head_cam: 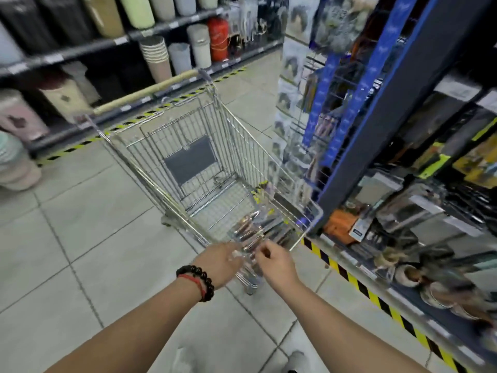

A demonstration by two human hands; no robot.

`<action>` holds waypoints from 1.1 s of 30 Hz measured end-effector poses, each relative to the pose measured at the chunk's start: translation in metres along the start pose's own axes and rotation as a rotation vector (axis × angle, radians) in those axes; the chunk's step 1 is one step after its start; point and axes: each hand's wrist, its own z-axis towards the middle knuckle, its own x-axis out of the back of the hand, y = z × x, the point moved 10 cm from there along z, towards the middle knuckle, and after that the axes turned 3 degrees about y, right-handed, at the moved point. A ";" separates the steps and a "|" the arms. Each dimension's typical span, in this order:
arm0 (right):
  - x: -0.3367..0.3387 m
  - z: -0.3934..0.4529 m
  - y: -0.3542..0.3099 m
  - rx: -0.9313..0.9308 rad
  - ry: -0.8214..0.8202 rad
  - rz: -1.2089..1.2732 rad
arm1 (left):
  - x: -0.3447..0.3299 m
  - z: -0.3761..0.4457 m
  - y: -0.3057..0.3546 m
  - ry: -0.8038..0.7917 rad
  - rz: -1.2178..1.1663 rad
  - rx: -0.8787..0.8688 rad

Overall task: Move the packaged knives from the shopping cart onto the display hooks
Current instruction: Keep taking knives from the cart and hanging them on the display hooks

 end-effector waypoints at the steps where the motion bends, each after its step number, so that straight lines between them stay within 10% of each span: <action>1: -0.018 0.000 -0.013 -0.002 0.019 0.005 | 0.010 -0.002 -0.021 0.002 -0.001 -0.002; 8: -0.105 -0.003 -0.073 -0.118 0.074 0.096 | 0.065 0.002 -0.108 -0.064 0.004 -0.103; 18: -0.083 0.044 -0.064 -0.328 0.322 0.207 | 0.100 0.099 -0.067 -0.184 -0.004 -0.329; 33: -0.128 0.193 0.007 -0.674 0.234 0.130 | 0.026 0.328 -0.093 -0.578 0.137 -0.145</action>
